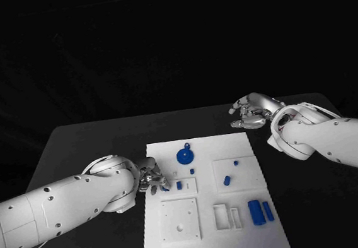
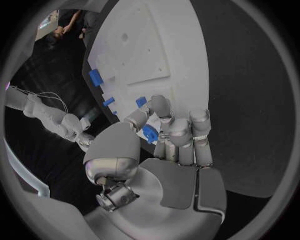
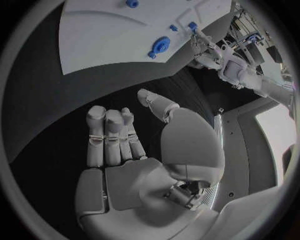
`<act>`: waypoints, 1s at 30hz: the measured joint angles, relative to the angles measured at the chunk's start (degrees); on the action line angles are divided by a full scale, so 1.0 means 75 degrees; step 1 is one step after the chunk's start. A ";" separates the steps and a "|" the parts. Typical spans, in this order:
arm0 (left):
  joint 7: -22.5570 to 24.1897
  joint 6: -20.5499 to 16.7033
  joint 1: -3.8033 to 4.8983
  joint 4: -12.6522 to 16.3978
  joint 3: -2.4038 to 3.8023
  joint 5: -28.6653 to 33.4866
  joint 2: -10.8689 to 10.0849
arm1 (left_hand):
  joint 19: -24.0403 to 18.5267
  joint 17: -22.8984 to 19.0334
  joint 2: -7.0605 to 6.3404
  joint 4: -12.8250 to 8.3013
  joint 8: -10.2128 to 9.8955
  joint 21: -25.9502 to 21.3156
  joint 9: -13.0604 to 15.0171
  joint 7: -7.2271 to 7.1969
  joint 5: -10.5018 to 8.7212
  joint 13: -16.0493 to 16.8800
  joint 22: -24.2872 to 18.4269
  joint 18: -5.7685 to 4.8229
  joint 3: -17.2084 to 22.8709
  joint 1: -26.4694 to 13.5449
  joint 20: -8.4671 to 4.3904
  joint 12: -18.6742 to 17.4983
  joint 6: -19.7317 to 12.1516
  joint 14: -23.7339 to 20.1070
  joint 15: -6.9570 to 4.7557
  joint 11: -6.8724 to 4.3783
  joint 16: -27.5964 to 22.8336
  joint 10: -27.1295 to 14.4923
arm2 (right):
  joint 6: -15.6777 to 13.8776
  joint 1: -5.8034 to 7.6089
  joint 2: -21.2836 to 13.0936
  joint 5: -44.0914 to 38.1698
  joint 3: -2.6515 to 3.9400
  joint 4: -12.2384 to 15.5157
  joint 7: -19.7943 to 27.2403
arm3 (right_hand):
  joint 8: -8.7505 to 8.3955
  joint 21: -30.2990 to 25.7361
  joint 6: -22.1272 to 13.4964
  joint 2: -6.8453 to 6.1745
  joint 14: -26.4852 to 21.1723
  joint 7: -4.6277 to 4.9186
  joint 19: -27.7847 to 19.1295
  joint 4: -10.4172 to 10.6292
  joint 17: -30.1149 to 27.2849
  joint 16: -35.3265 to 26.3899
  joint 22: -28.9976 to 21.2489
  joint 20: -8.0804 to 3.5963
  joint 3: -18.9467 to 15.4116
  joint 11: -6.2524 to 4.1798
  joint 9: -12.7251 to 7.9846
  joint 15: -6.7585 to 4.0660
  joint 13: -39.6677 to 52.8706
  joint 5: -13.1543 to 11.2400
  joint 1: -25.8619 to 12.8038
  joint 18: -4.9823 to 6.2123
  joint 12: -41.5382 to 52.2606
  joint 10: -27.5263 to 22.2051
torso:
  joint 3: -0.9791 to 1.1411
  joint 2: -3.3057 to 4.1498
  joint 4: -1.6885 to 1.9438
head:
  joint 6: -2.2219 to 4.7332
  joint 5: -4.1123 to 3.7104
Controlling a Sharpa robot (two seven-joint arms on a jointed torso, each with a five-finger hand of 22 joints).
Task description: Assemble the parts on the task board
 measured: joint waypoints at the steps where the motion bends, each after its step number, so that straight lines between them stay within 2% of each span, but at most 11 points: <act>1: 0.0000 0.0009 0.0001 -0.0003 0.0001 0.0001 0.0002 | 0.0000 0.0000 0.0000 -0.0004 -0.0001 0.0000 0.0000 0.0000 0.0000 0.0000 0.0000 0.0000 -0.0004 0.0000 0.0000 0.0000 0.0001 0.0000 0.0000 0.0000 0.0000 0.0000 | 0.0000 0.0000 0.0000 0.0000 0.0000 0.0000 0.0000 | 0.0000 0.0000 0.0003 0.0000 0.0000 0.0004 0.0000 0.0000 0.0000 0.0000 0.0002 0.0000 0.0000 0.0000 0.0000 0.0000 0.0000 0.0000 0.0000 0.0000 0.0000 0.0000 | 0.0000 0.0000 0.0000 | -0.0001 -0.0001; 7: 0.0001 0.0038 0.0003 -0.0034 0.0003 0.0009 0.0023 | 0.0000 -0.0001 0.0000 -0.0008 -0.0008 0.0000 0.0000 -0.0010 -0.0012 0.0001 0.0000 0.0000 -0.0008 0.0000 0.0000 0.0000 0.0015 -0.0001 0.0001 0.0000 0.0000 0.0001 | 0.0002 0.0000 0.0005 0.0000 0.0000 -0.0001 0.0000 | 0.0000 0.0000 0.0015 0.0000 0.0000 0.0017 -0.0001 0.0000 -0.0006 0.0000 0.0006 0.0001 0.0000 0.0000 0.0000 0.0000 -0.0008 0.0000 0.0000 0.0000 0.0000 0.0000 | 0.0000 -0.0001 0.0001 | -0.0007 -0.0001; 13: 0.0009 0.0064 0.0006 -0.0061 0.0004 0.0009 0.0043 | 0.0000 -0.0001 -0.0044 0.0073 0.0034 0.0000 -0.0021 -0.0007 -0.0139 0.0014 0.0000 0.0001 -0.0002 0.0016 0.0000 0.0030 0.0026 -0.0002 0.0002 0.0000 0.0000 0.0001 | 0.0004 -0.0001 0.0009 0.0001 0.0000 -0.0007 0.0000 | 0.0000 0.0000 0.0015 0.0000 0.0000 0.0016 -0.0001 0.0000 -0.0007 0.0000 0.0006 0.0001 0.0000 0.0000 0.0001 0.0000 -0.0008 0.0000 0.0000 0.0000 0.0000 0.0000 | 0.0000 -0.0001 0.0001 | -0.0007 0.0007; 22: -0.0007 0.0072 0.0002 -0.0126 -0.0005 -0.0008 0.0096 | 0.0000 0.0018 -0.0298 0.0405 0.0077 0.0000 -0.0073 -0.0110 -0.0225 0.0053 0.0005 0.0047 -0.0040 -0.0238 0.0001 0.0061 0.0220 -0.0003 0.0003 -0.0002 0.0030 0.0004 | 0.0007 -0.0002 0.0012 0.0002 0.0000 -0.0010 0.0001 | 0.0000 0.0000 0.0013 0.0000 0.0000 0.0011 -0.0001 0.0000 -0.0006 0.0000 0.0005 0.0001 0.0000 0.0000 0.0001 0.0000 -0.0015 0.0000 0.0000 0.0000 -0.0001 0.0000 | 0.0000 -0.0001 -0.0003 | -0.0018 0.0004; 30: -0.0019 0.0075 -0.0014 -0.0136 -0.0019 -0.0014 0.0117 | 0.0000 0.0025 -0.0426 0.0533 0.0078 0.0000 -0.0090 -0.0212 -0.0224 0.0073 0.0009 0.0054 -0.0062 -0.0366 0.0001 0.0090 0.0436 -0.0003 0.0004 -0.0016 0.0060 0.0043 | 0.0015 -0.0004 0.0014 0.0004 0.0000 -0.0013 0.0002 | 0.0000 0.0000 0.0020 0.0000 0.0000 0.0001 -0.0002 0.0000 -0.0006 0.0000 0.0004 0.0002 0.0000 0.0000 0.0001 0.0000 -0.0014 0.0000 0.0000 0.0000 -0.0002 0.0000 | 0.0005 0.0000 -0.0005 | -0.0016 -0.0004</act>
